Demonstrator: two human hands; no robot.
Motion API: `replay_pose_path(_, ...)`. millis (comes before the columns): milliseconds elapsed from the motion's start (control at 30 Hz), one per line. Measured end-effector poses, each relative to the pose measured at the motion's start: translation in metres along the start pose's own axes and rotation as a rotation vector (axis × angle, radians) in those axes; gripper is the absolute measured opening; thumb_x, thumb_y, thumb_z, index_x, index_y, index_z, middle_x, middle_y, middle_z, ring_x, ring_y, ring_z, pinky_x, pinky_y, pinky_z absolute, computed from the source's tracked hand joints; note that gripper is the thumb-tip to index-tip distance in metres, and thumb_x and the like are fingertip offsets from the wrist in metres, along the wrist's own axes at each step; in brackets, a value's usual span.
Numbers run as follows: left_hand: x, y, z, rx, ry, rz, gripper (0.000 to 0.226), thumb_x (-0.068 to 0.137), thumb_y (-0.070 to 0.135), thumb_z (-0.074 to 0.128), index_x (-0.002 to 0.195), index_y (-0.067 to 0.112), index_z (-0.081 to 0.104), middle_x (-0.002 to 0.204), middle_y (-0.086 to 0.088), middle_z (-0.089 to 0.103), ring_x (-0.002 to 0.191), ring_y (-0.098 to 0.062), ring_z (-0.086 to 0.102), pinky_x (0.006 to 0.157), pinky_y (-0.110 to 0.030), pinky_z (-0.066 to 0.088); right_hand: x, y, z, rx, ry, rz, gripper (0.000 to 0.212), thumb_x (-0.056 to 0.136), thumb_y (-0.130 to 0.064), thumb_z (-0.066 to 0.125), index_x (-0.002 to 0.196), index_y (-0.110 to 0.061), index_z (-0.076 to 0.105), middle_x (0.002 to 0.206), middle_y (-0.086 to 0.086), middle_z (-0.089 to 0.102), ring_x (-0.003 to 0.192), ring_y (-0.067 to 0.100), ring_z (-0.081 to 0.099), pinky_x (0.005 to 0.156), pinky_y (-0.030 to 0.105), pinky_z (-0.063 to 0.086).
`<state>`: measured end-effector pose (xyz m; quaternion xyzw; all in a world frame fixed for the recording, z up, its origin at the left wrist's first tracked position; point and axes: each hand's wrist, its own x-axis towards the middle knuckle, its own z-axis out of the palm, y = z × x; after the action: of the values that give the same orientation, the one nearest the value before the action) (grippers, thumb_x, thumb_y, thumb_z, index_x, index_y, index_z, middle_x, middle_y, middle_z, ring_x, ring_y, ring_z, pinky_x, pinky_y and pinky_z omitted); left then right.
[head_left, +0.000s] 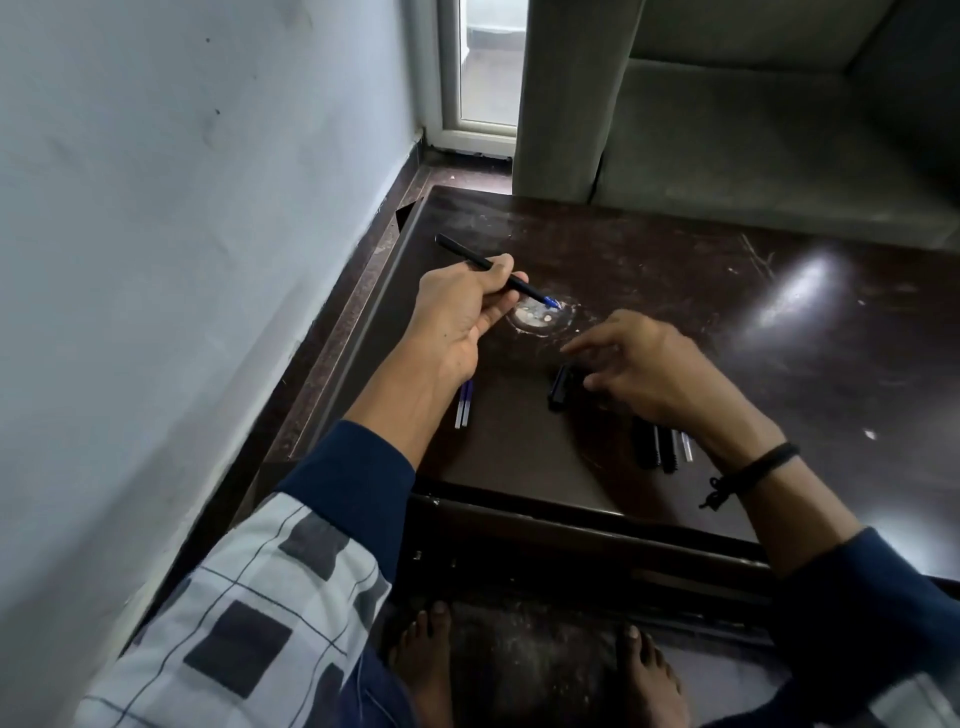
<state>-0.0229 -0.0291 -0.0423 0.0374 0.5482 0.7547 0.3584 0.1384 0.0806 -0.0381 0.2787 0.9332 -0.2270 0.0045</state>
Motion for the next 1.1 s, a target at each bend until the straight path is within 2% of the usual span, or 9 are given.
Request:
replay_pose_path(133, 0.002, 0.002, -0.003, -0.014, 0.018, 0.004, 0.004, 0.093, 0.001, 0.069, 0.089, 0.003, 0.069, 0.088, -0.012, 0.075, 0.088, -0.019, 0.075, 0.071, -0.021, 0.060, 0.002, -0.004, 0.017, -0.085, -0.060, -0.133, 0.033, 0.090, -0.015, 0.071, 0.115, -0.036, 0.073, 0.120, -0.008, 0.052, 0.102, 0.016, 0.060, 0.087, 0.034, 0.049)
replay_pose_path(233, 0.002, 0.002, -0.004, -0.015, 0.008, 0.009, 0.004, 0.092, 0.001, 0.069, 0.089, 0.003, 0.069, 0.089, -0.012, 0.074, 0.091, -0.020, 0.075, 0.072, -0.022, 0.060, 0.003, 0.000, 0.020, -0.101, 0.009, -0.106, 0.023, 0.091, -0.020, 0.071, 0.108, -0.035, 0.072, 0.115, -0.011, 0.055, 0.105, 0.016, 0.059, 0.083, 0.033, 0.047)
replay_pose_path(333, 0.000, 0.003, -0.004, -0.017, -0.003, 0.011, 0.004, 0.092, 0.001, 0.069, 0.089, 0.004, 0.069, 0.087, -0.010, 0.075, 0.093, -0.021, 0.075, 0.074, -0.023, 0.061, 0.006, 0.007, 0.014, 0.121, 0.196, 0.050, 0.019, 0.091, -0.025, 0.073, 0.108, -0.035, 0.072, 0.102, -0.007, 0.066, 0.099, 0.019, 0.066, 0.078, 0.028, 0.043)
replay_pose_path(400, 0.000, 0.003, -0.003, -0.010, -0.008, 0.010, 0.006, 0.092, 0.001, 0.069, 0.087, 0.004, 0.070, 0.083, -0.009, 0.075, 0.092, -0.020, 0.075, 0.076, -0.023, 0.061, 0.007, 0.010, 0.008, 0.275, 0.296, 0.082, 0.016, 0.090, -0.027, 0.075, 0.105, -0.034, 0.073, 0.095, -0.005, 0.071, 0.092, 0.018, 0.068, 0.075, 0.027, 0.046)
replay_pose_path(467, -0.001, 0.002, -0.002, 0.002, -0.014, 0.007, 0.006, 0.092, 0.002, 0.069, 0.087, 0.004, 0.070, 0.081, -0.008, 0.075, 0.091, -0.020, 0.074, 0.076, -0.024, 0.061, 0.006, 0.009, 0.005, 0.331, 0.338, 0.075, 0.016, 0.089, -0.027, 0.077, 0.104, -0.032, 0.073, 0.094, -0.006, 0.072, 0.087, 0.014, 0.068, 0.073, 0.026, 0.048)
replay_pose_path(733, -0.002, -0.003, 0.001, 0.035, -0.028, 0.007, 0.004, 0.093, 0.003, 0.069, 0.089, 0.004, 0.071, 0.089, -0.012, 0.075, 0.100, -0.023, 0.075, 0.079, -0.025, 0.061, 0.003, 0.004, 0.006, 0.287, 0.375, 0.045, 0.020, 0.087, -0.026, 0.080, 0.106, -0.030, 0.076, 0.102, -0.006, 0.068, 0.090, 0.013, 0.063, 0.078, 0.028, 0.048)
replay_pose_path(867, -0.004, -0.007, 0.004, 0.045, -0.035, -0.011, 0.005, 0.092, 0.003, 0.069, 0.089, 0.005, 0.072, 0.089, -0.012, 0.076, 0.099, -0.023, 0.075, 0.076, -0.024, 0.060, 0.003, 0.003, 0.007, 0.278, 0.383, 0.051, 0.021, 0.087, -0.028, 0.080, 0.107, -0.030, 0.076, 0.101, -0.007, 0.067, 0.090, 0.012, 0.062, 0.076, 0.026, 0.044)
replay_pose_path(1033, -0.001, -0.001, 0.002, 0.006, 0.000, 0.009, 0.005, 0.093, 0.003, 0.069, 0.088, 0.005, 0.071, 0.086, -0.010, 0.076, 0.093, -0.020, 0.075, 0.077, -0.025, 0.061, 0.001, 0.005, 0.002, 0.259, 0.402, 0.104, 0.018, 0.087, -0.029, 0.079, 0.105, -0.030, 0.077, 0.100, -0.007, 0.069, 0.091, 0.013, 0.065, 0.077, 0.029, 0.049)
replay_pose_path(1100, -0.001, 0.000, 0.000, -0.005, 0.006, 0.011, 0.006, 0.093, 0.003, 0.069, 0.088, 0.005, 0.070, 0.084, -0.010, 0.076, 0.091, -0.020, 0.075, 0.077, -0.025, 0.062, 0.002, 0.005, 0.002, 0.261, 0.388, 0.104, 0.018, 0.087, -0.028, 0.080, 0.105, -0.030, 0.077, 0.099, -0.007, 0.068, 0.090, 0.012, 0.064, 0.070, 0.024, 0.046)
